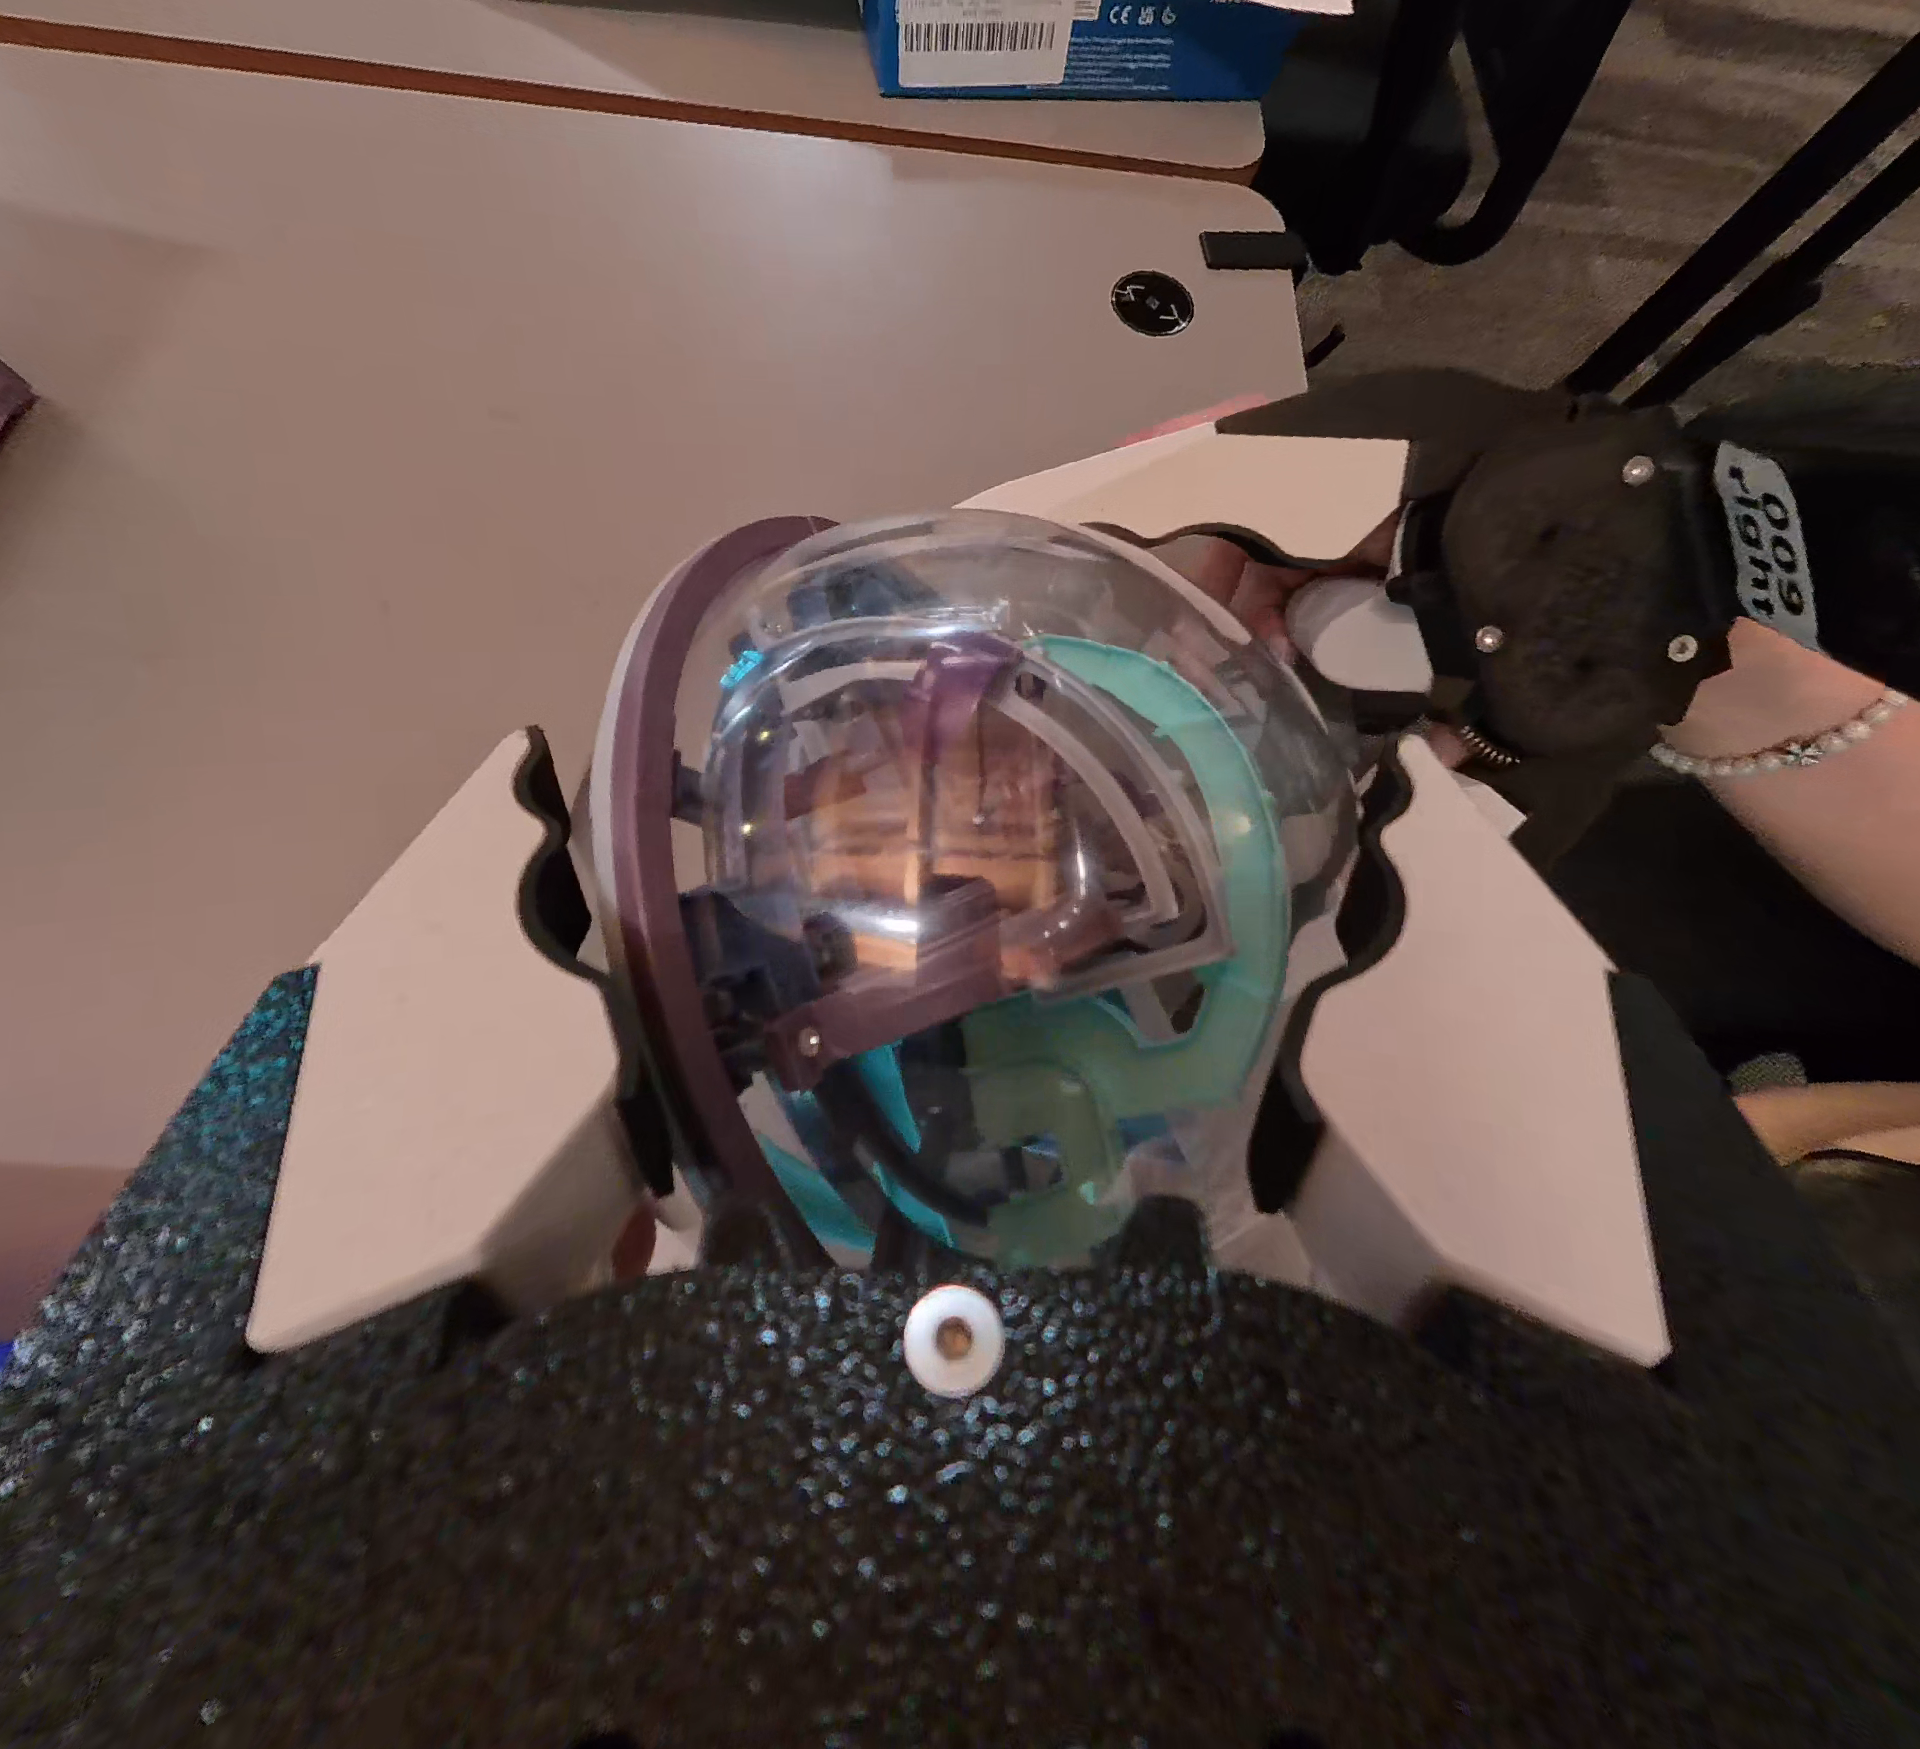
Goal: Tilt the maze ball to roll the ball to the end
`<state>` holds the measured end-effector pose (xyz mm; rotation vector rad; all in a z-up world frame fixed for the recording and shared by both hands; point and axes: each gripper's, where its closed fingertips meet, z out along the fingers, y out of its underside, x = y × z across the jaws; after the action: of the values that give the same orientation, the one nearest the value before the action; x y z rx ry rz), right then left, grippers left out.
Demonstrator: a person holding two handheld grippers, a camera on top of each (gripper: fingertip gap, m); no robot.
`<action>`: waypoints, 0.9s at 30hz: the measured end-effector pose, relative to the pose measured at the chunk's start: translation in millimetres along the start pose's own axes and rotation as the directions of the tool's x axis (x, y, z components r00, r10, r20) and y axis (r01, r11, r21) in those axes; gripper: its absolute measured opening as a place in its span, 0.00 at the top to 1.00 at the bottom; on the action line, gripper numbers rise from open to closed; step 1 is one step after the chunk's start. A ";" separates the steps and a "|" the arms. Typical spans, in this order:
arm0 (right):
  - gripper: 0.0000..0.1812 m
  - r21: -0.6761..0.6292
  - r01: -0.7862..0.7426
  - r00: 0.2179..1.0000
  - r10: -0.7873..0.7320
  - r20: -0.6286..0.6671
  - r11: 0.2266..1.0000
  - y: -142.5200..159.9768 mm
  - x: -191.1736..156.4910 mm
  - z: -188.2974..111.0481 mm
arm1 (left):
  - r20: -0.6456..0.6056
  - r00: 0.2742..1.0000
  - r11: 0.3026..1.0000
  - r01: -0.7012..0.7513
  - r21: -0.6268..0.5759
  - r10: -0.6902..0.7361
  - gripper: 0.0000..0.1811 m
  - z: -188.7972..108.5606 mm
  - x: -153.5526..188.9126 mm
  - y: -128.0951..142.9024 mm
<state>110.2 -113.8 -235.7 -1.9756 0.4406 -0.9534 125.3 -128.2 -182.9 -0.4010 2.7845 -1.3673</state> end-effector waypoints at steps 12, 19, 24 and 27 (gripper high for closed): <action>0.20 0.021 -0.028 1.000 0.027 0.009 0.999 -5.8 -0.1 -5.4 | -0.024 0.997 0.996 -0.080 -0.047 0.079 0.20 3.8 7.6 -0.4; 0.18 0.023 0.006 1.000 -0.006 0.007 1.000 -9.3 0.6 -7.6 | -0.031 0.991 0.988 -0.136 -0.070 0.134 0.20 6.4 13.6 -0.9; 0.18 0.040 -0.008 1.000 0.008 -0.006 0.999 -6.6 0.7 -10.0 | -0.035 0.988 0.986 -0.154 -0.063 0.152 0.21 7.8 17.3 -3.2; 0.18 0.042 0.000 1.000 0.001 -0.017 0.999 -4.9 0.0 -11.9 | -0.040 0.986 0.985 -0.161 -0.056 0.159 0.23 6.4 20.3 -4.8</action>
<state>100.9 -117.7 -227.7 -1.9309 0.4279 -0.9725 107.5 -140.7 -181.1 -0.1501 2.8194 -1.2729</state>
